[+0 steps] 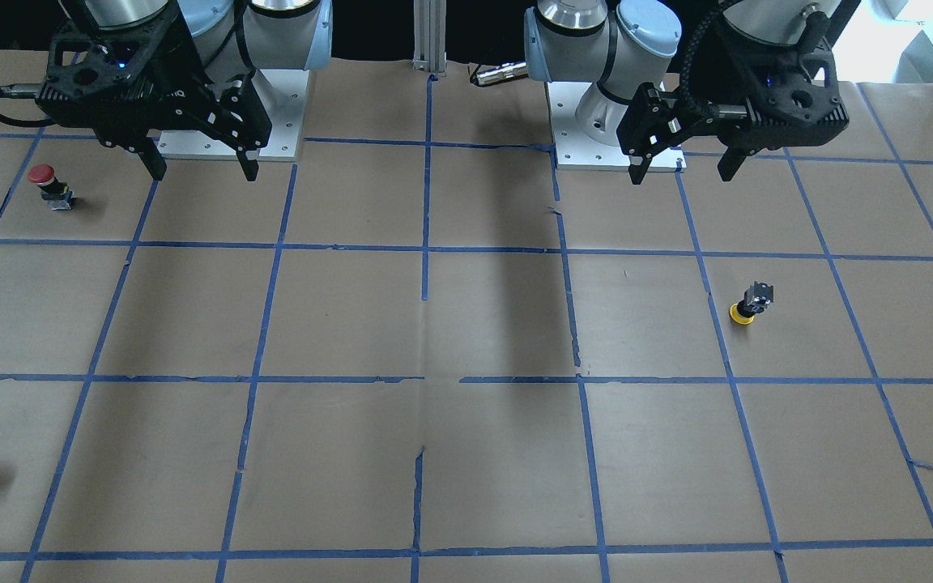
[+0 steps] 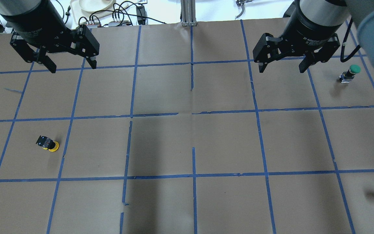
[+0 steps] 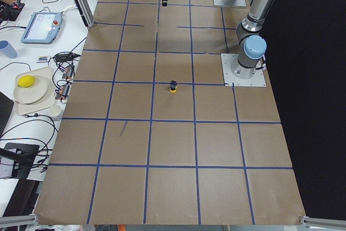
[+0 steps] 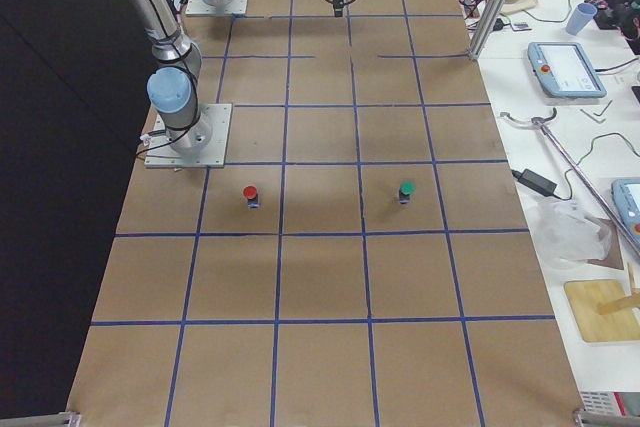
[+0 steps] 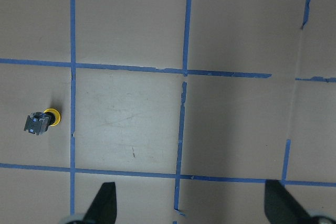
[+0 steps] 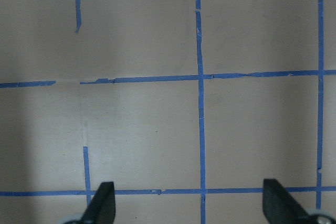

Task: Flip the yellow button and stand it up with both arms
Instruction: 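Move the left gripper down toward the yellow-capped button lying on the table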

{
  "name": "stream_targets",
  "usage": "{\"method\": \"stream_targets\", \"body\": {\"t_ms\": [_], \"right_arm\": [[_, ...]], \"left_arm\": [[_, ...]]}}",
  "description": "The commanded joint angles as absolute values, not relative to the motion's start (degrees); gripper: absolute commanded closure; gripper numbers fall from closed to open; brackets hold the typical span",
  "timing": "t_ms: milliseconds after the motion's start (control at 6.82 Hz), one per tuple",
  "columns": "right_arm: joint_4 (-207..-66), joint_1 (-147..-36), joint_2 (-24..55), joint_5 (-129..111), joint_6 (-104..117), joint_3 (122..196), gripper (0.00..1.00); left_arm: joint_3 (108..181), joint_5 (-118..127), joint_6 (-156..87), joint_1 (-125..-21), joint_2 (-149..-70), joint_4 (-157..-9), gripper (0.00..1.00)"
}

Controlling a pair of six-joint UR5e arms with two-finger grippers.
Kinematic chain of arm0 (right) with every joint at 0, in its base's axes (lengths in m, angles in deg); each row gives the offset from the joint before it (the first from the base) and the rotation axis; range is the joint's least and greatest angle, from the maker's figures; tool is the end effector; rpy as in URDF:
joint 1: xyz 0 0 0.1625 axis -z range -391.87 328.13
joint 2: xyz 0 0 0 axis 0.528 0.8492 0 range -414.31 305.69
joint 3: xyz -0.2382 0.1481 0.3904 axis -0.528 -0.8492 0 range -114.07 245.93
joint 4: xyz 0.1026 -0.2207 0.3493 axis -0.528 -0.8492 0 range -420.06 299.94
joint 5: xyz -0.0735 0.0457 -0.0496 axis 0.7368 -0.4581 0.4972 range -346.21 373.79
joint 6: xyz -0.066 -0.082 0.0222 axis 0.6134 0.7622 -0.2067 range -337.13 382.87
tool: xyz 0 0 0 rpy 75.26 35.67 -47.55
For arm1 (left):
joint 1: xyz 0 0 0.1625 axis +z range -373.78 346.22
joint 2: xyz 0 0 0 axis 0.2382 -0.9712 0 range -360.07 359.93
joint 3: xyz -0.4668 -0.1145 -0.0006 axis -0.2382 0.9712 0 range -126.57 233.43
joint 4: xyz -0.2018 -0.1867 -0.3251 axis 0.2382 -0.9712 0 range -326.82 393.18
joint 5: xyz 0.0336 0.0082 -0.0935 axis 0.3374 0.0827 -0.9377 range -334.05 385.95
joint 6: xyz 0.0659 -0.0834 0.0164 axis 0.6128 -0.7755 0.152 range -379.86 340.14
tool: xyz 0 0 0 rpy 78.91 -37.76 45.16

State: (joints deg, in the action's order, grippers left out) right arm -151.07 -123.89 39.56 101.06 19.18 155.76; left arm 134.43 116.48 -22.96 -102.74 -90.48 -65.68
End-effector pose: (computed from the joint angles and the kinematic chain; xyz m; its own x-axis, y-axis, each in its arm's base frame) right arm 0.1551 -0.4746 0.5724 -0.9983 0.0248 -0.0529 0.0293 0.9960 -0.0849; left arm -0.1232 -0.5047 0.5955 -0.9974 -0.0721 -0.0093 -0.0721 0.9974 0.0040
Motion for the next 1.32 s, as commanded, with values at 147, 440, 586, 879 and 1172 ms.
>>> {"method": "stream_targets", "body": {"t_ms": [147,440,586,879,1172], "right_arm": [[-151.0,-123.9,39.6,101.1,19.3,155.8,0.0],[-151.0,-123.9,39.6,101.1,19.3,155.8,0.0],[-151.0,-124.0,39.6,101.1,19.2,155.8,0.0],[-150.9,-124.0,39.6,101.1,19.2,155.8,0.0],[-150.9,-124.0,39.6,101.1,19.4,155.8,0.0]], "left_arm": [[135.8,116.6,-22.8,-102.6,-90.3,-65.6,0.0],[140.1,117.0,-13.2,-98.9,-89.4,-65.3,0.0],[143.9,116.8,-7.8,-94.2,-88.7,-65.1,0.0],[148.5,119.3,4.6,-85.7,-89.3,-61.5,0.0],[156.0,119.5,19.0,-78.6,-90.0,-51.7,0.0]]}}
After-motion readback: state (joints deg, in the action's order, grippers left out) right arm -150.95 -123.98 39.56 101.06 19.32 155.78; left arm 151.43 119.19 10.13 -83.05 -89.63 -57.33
